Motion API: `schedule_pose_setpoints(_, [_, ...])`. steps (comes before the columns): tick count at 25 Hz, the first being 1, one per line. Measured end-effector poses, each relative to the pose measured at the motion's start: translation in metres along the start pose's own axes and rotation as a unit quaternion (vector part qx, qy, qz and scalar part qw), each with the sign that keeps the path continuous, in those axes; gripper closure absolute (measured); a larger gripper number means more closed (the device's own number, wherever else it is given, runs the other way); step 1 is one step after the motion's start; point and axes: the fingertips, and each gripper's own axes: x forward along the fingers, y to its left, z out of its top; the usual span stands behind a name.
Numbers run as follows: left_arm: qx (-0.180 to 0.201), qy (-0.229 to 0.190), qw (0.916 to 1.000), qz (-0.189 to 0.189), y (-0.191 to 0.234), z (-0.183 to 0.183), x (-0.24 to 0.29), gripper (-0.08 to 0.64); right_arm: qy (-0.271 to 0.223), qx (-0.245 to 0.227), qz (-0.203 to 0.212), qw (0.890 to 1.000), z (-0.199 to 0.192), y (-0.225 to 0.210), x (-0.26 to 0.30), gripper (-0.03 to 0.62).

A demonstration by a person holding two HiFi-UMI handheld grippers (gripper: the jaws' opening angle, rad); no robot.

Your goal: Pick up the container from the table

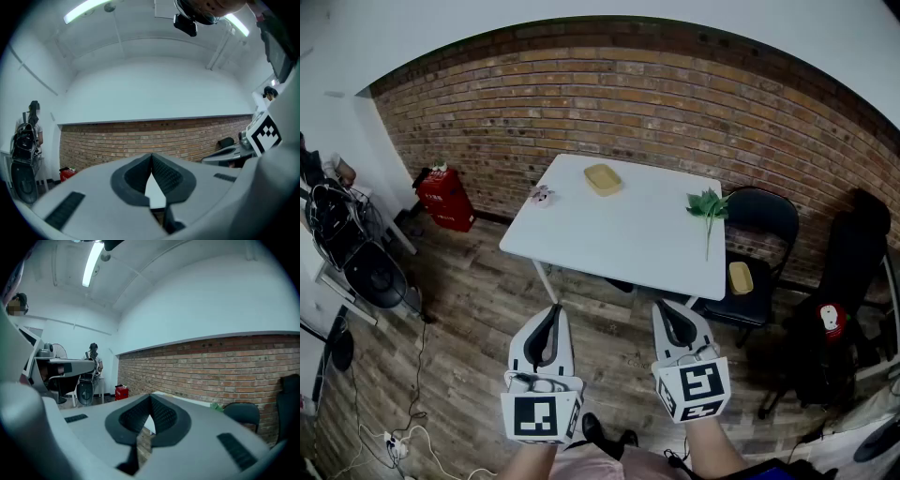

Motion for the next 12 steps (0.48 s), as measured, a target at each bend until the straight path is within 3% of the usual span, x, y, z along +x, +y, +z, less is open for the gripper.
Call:
schedule_pose_setpoints(3, [-0.016, -0.007, 0.9999, 0.001, 0.003, 0.001, 0.004, 0.551, 0.003, -0.001, -0.003, 1.0, -0.001, 0.001, 0.005, 0.594])
schedule_pose_setpoints(10, [0.0, -0.002, 1.0, -0.006, 0.02, -0.006, 0.009, 0.551, -0.009, 0.011, -0.01, 1.0, 0.002, 0.006, 0.016, 0.59])
schedule_pose_setpoints(11, [0.0, -0.002, 1.0, -0.006, 0.023, -0.007, 0.009, 0.551, -0.011, 0.017, -0.005, 1.0, 0.003, 0.007, 0.019, 0.501])
schedule_pose_setpoints(12, [0.0, -0.002, 1.0, -0.006, 0.026, -0.007, 0.01, 0.551, -0.012, 0.021, -0.001, 1.0, 0.004, 0.009, 0.022, 0.368])
